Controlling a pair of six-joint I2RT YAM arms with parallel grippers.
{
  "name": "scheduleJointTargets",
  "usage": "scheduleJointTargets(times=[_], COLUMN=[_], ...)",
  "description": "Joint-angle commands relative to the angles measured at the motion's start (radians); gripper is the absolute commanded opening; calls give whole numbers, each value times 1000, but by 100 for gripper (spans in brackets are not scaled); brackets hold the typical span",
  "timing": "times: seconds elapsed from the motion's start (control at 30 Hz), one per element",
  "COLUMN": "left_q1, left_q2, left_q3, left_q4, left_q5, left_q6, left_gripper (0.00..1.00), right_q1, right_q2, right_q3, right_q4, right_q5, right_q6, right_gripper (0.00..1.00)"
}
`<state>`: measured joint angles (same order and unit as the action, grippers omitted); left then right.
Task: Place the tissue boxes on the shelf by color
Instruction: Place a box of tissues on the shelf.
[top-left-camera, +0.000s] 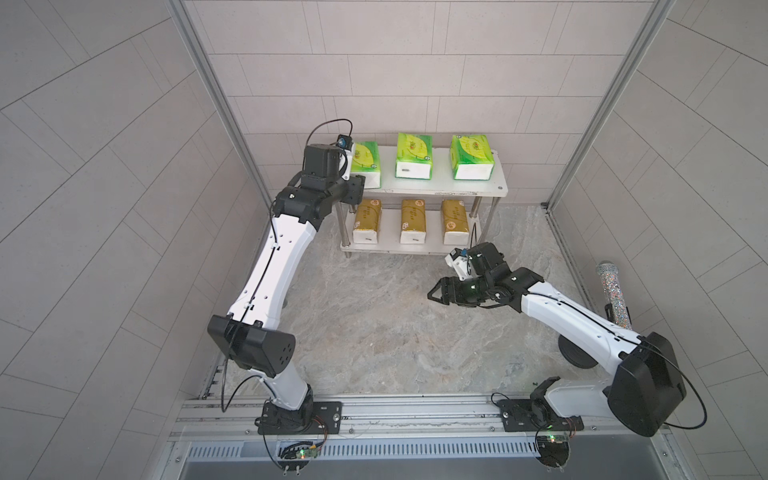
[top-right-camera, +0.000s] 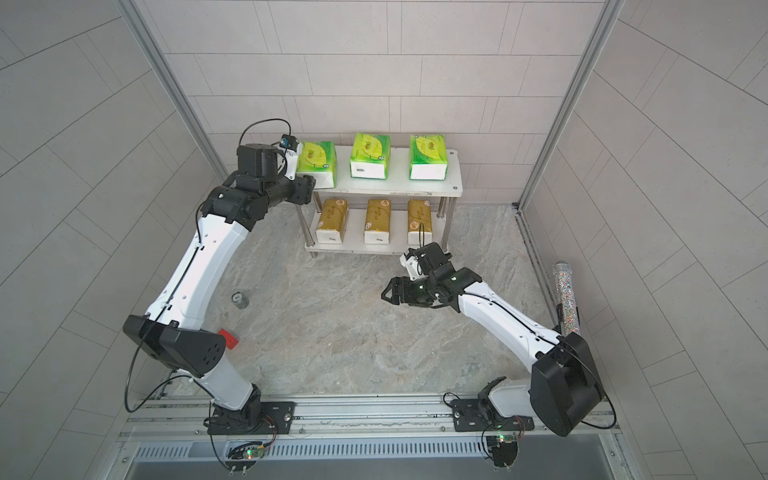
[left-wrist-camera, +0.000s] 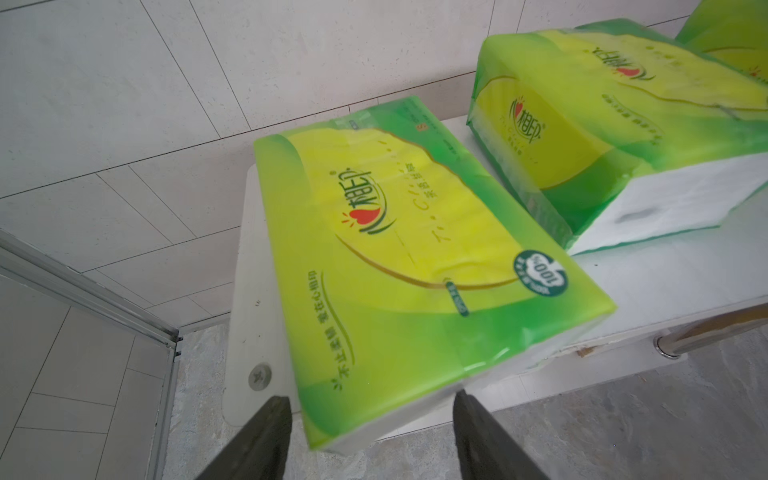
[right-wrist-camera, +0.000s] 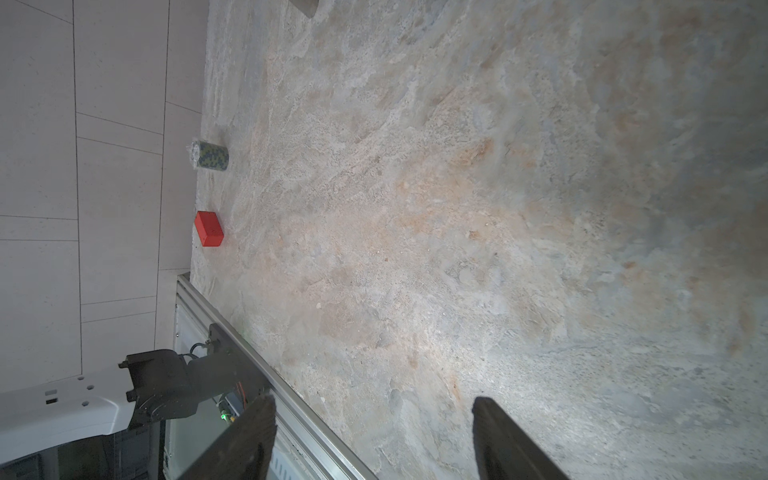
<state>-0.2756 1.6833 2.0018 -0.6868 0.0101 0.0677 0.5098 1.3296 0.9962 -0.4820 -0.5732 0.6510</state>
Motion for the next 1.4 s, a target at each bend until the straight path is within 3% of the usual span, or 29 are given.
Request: scheduleJointTargets(times=[0.0,0.33,0.9,1.2,1.37], left_q1=[5,31,46,46,47], left_q2=[12,45,19,-89,-120], left_q3=[-10,5,-21,-45,-55], left_q4=[50,53,106,47,82], left_q5=[-19,-12,72,110,93], left_q6=[-2,32,-18,-147,-231], left_gripper=[66,59,61,78,98], right_q1=[3,3,3,4,5], right_q2=[-1,-18,-9,-12,-19], right_q3=[-16,-30,-24,-28,-41], right_q4=[-18,-39,-59,-54,-43], right_q5=[-5,-9,-7,1,-2], right_q6=[-14,-25,-33,-33,-28], right_gripper=[78,78,78,78,78])
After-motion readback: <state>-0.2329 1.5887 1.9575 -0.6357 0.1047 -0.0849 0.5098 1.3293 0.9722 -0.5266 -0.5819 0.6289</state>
